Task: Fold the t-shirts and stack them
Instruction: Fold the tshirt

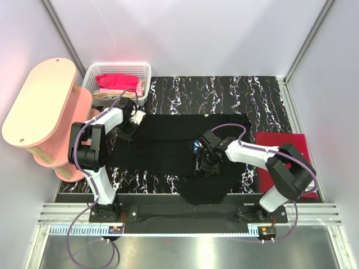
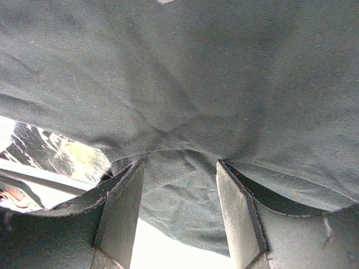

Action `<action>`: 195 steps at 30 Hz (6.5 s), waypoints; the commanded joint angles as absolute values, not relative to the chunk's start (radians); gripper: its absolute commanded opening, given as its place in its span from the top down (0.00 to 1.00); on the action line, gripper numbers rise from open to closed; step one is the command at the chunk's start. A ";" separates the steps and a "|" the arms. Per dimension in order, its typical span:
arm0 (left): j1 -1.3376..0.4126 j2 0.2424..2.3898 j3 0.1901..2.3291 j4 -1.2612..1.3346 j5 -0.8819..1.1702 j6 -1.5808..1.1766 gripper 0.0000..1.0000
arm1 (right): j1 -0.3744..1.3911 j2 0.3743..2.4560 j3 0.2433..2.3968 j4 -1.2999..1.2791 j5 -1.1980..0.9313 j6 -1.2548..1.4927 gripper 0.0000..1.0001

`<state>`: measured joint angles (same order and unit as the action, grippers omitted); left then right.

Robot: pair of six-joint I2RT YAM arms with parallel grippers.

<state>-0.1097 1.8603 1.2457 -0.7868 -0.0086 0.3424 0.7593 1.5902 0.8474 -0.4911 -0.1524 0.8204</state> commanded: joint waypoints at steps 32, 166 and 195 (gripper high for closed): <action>-0.129 1.776 1.296 -0.621 -0.313 0.424 0.31 | 0.779 1.647 0.790 -0.500 -0.161 0.830 0.40; -0.503 2.003 1.355 -0.589 -0.255 0.285 0.07 | 0.451 1.784 1.200 -0.770 0.115 0.469 0.50; -0.502 1.884 1.213 -0.532 -0.253 0.311 0.16 | 0.314 1.945 1.480 -0.785 0.100 0.454 1.00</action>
